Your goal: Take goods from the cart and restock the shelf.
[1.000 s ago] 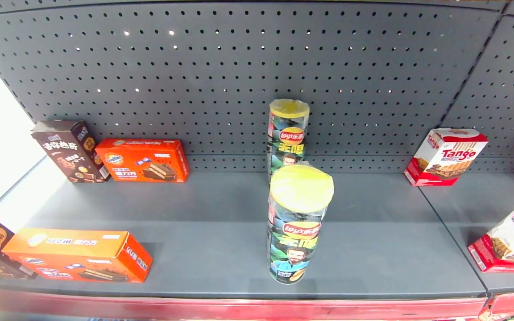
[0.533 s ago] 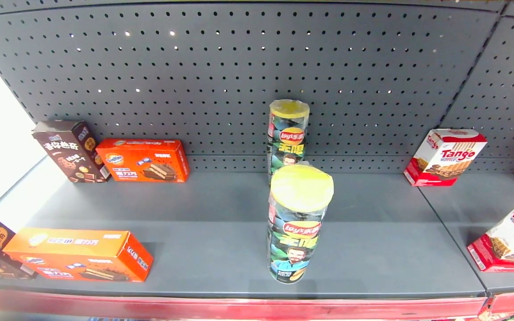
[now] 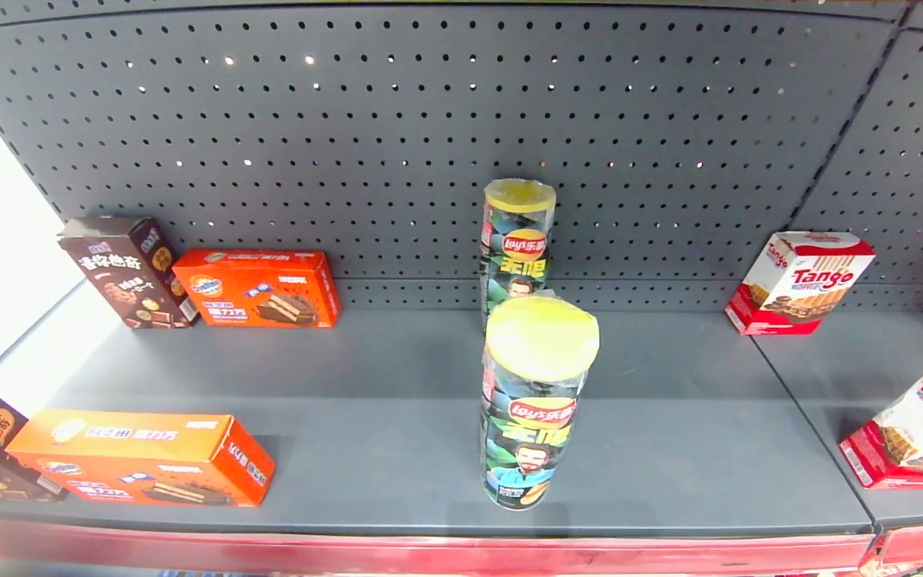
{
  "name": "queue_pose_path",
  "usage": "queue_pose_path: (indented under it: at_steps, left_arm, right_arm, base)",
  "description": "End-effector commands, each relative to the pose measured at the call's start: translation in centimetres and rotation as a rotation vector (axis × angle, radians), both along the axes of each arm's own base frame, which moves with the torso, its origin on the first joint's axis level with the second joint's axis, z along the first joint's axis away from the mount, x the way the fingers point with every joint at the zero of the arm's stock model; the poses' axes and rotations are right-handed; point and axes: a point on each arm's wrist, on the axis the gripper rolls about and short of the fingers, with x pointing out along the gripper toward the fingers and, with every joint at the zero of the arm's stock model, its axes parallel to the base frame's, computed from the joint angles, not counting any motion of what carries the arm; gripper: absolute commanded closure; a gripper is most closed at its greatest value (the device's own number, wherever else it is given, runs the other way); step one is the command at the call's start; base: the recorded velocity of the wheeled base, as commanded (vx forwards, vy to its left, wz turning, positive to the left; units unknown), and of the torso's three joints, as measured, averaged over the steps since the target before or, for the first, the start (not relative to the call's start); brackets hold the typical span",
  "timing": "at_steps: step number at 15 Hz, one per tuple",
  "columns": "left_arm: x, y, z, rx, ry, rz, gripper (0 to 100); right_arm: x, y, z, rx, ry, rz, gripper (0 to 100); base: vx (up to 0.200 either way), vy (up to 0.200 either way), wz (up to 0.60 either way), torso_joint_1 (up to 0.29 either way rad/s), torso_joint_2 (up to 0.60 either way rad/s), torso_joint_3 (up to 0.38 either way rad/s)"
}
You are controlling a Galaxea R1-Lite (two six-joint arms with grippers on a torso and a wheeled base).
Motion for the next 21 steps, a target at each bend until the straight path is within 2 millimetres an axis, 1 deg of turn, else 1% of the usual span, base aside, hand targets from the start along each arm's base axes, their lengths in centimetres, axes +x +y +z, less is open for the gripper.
queue_pose_path:
  at_steps: [1, 4, 5, 6, 7, 10, 13, 21]
  left_arm:
    - [-0.41, -0.07, -0.12, -0.013, -0.051, 0.022, 0]
    - [-0.36, -0.22, -0.18, -0.020, -0.045, -0.051, 0]
    - [-0.34, -0.49, -0.28, -0.043, -0.035, -0.168, 0]
    - [-0.34, -0.74, -0.82, -0.046, 0.019, -0.282, 0]
    - [-0.37, -0.80, -0.80, -0.033, 0.024, -0.308, 0]
    - [-0.35, -0.79, -0.79, -0.037, 0.022, -0.303, 0]
    - [-0.32, -0.68, -0.72, -0.037, 0.012, -0.251, 0]
    - [-0.33, -0.71, -0.71, -0.037, 0.010, -0.268, 0]
  right_arm:
    - [0.02, 0.00, 0.00, -0.001, 0.002, 0.001, 0]
    - [0.03, 0.00, 0.00, -0.001, 0.004, 0.001, 0]
    - [0.03, 0.00, 0.00, -0.001, 0.004, 0.001, 0]
    - [0.02, 0.00, 0.00, -0.001, 0.002, 0.001, 0]
    - [0.02, 0.00, 0.00, -0.001, 0.002, 0.001, 0]
    - [0.03, 0.00, 0.00, -0.001, 0.004, 0.001, 0]
    - [0.03, 0.00, 0.00, -0.001, 0.004, 0.001, 0]
    - [0.02, 0.00, -0.02, -0.002, 0.004, 0.004, 0]
  base:
    - [0.000, 0.000, 0.00, 0.000, 0.00, 0.000]
    - [0.000, 0.000, 0.00, 0.000, 0.00, 0.000]
    - [0.000, 0.000, 0.00, 0.000, 0.00, 0.000]
    - [0.000, 0.000, 0.00, 0.000, 0.00, 0.000]
    - [0.000, 0.000, 0.00, 0.000, 0.00, 0.000]
    - [0.000, 0.000, 0.00, 0.000, 0.00, 0.000]
    - [0.000, 0.000, 0.00, 0.000, 0.00, 0.000]
    - [0.000, 0.000, 0.00, 0.000, 0.00, 0.000]
